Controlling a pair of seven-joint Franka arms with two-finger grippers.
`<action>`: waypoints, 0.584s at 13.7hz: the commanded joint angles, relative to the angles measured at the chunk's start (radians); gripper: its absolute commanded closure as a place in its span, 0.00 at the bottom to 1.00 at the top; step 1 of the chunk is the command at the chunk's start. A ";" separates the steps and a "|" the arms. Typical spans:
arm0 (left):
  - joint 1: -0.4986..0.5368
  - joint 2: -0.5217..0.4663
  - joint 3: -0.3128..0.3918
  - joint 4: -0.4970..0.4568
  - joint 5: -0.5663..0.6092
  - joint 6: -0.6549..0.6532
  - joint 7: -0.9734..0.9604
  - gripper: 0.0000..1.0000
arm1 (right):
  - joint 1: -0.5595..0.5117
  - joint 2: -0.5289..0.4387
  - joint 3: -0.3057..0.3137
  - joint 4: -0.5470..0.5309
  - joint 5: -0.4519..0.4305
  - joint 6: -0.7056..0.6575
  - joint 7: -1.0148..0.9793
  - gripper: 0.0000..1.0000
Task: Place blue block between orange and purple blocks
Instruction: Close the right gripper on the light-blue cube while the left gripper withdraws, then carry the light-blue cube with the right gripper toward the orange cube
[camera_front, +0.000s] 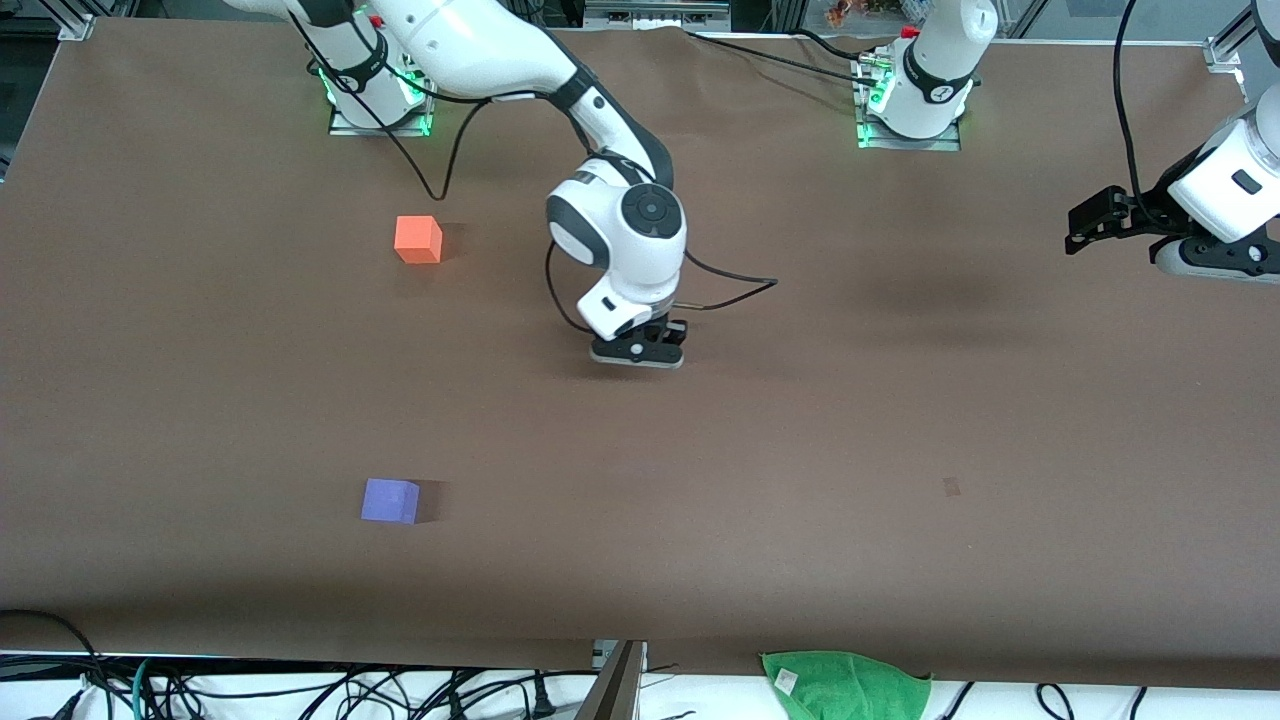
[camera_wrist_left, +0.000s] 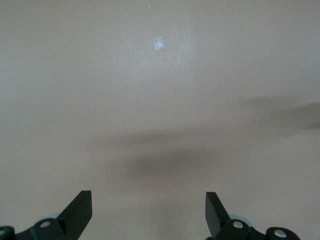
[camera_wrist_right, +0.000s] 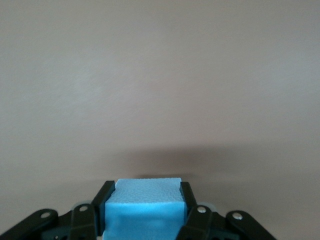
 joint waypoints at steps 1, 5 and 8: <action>0.007 -0.013 -0.003 0.001 -0.026 -0.013 0.005 0.00 | -0.105 -0.107 0.010 -0.020 0.102 -0.129 -0.222 0.63; 0.007 -0.013 -0.006 0.001 -0.026 -0.015 -0.001 0.00 | -0.262 -0.213 0.009 -0.093 0.142 -0.228 -0.483 0.63; 0.005 -0.013 -0.009 0.001 -0.025 -0.015 -0.005 0.00 | -0.305 -0.290 -0.075 -0.231 0.142 -0.199 -0.564 0.63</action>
